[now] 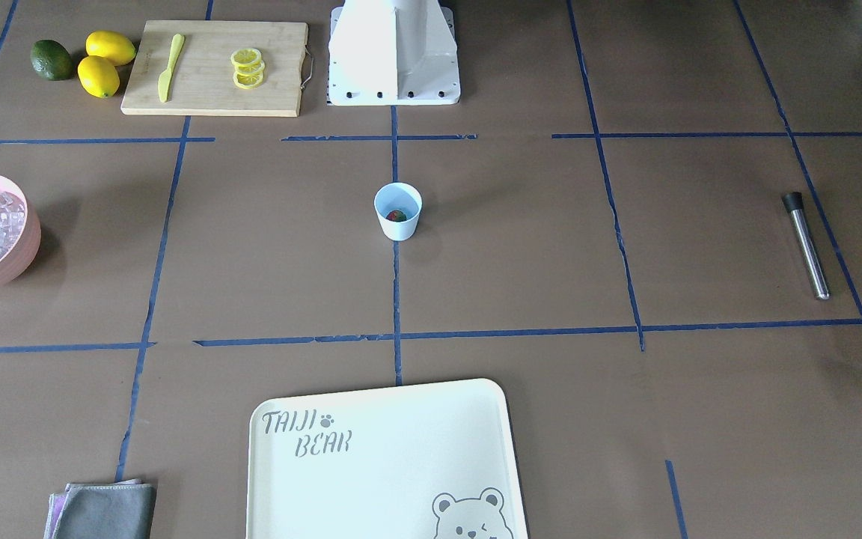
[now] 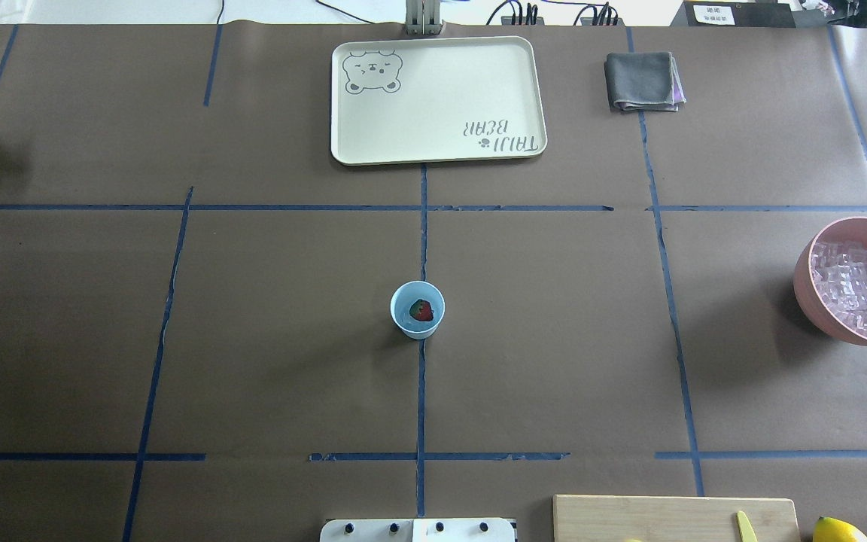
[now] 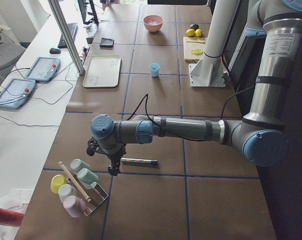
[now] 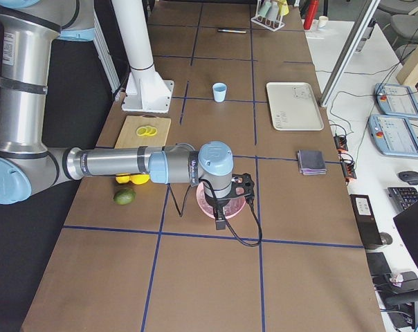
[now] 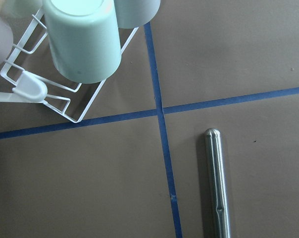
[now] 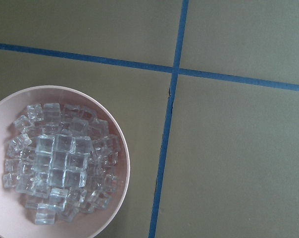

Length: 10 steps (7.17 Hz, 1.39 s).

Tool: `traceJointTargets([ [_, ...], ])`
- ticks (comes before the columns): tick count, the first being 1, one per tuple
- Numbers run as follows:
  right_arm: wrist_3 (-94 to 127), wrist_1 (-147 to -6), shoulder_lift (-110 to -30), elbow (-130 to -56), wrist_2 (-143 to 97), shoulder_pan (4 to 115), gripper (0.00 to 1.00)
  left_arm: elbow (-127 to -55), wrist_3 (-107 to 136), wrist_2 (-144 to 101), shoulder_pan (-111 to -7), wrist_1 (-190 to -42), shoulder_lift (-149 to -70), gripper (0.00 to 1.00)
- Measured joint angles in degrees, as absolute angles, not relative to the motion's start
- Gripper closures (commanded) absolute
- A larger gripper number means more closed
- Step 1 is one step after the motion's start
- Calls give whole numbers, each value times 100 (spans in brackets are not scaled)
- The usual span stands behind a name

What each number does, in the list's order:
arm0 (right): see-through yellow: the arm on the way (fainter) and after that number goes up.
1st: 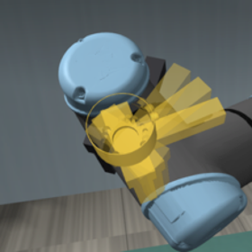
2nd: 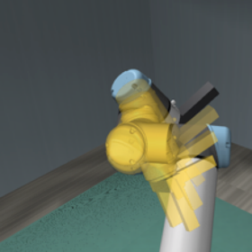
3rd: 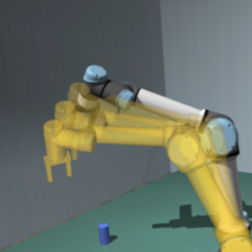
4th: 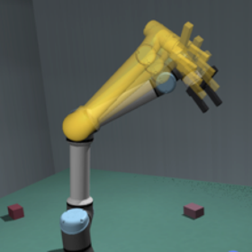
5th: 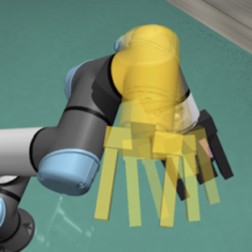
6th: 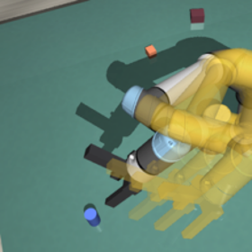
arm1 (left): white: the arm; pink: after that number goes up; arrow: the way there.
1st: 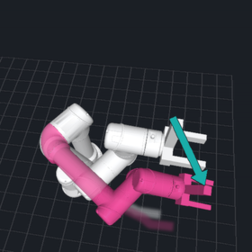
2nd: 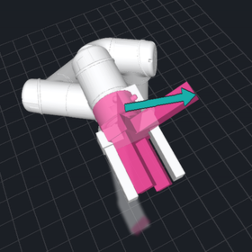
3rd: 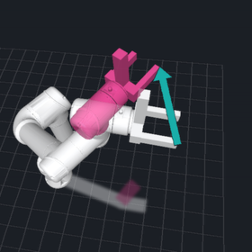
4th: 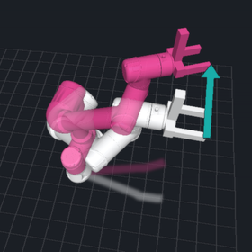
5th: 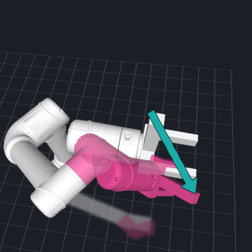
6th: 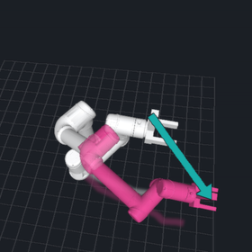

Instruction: Mash ice and strawberries in cup

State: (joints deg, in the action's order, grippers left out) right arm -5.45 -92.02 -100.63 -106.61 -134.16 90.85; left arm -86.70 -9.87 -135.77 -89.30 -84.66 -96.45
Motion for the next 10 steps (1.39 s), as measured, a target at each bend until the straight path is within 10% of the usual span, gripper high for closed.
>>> traceJointTargets([
  [10, -545, -9202, -10063, -10652, -13421, 9081, 1, -8682, -1020, -13544, -8941, -8816, -9406, 0],
])
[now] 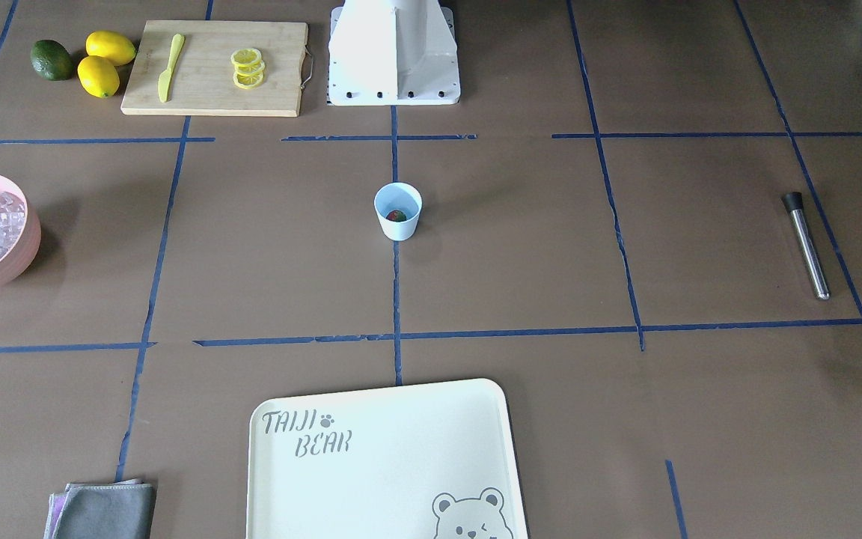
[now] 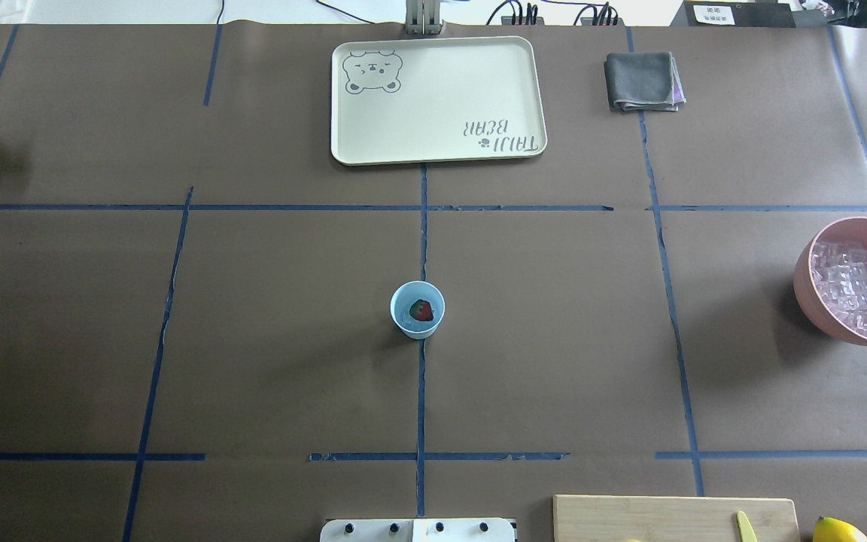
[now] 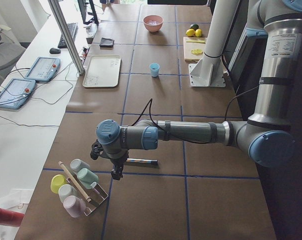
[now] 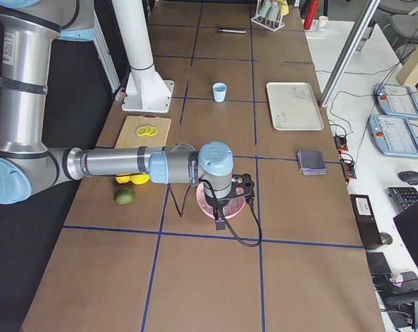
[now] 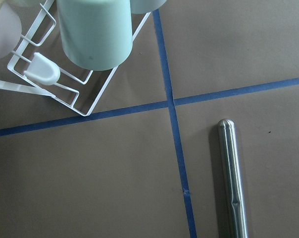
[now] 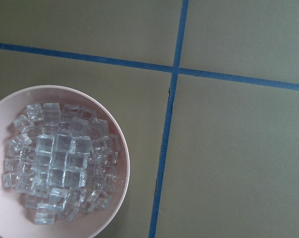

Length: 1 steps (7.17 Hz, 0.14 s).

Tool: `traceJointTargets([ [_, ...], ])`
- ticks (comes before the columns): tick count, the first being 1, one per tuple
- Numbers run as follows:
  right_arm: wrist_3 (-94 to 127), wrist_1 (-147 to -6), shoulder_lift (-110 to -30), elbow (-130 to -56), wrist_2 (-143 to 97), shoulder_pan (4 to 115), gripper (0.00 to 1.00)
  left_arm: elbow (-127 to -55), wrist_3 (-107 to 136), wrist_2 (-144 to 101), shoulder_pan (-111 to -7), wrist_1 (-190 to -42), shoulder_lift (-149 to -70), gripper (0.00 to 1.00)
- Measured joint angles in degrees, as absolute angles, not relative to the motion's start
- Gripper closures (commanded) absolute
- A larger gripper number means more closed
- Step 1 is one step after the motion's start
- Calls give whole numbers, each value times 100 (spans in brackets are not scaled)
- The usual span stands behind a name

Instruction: Mash ice and strawberries in cup

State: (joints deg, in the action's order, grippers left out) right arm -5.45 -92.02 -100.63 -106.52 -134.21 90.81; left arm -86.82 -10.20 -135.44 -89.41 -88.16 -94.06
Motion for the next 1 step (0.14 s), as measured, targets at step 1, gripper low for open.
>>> traceJointTargets([
  [1, -545, -9202, -10063, -10652, -13421, 9082, 1, -8682, -1020, -13544, -8940, -8815, -9405, 0],
])
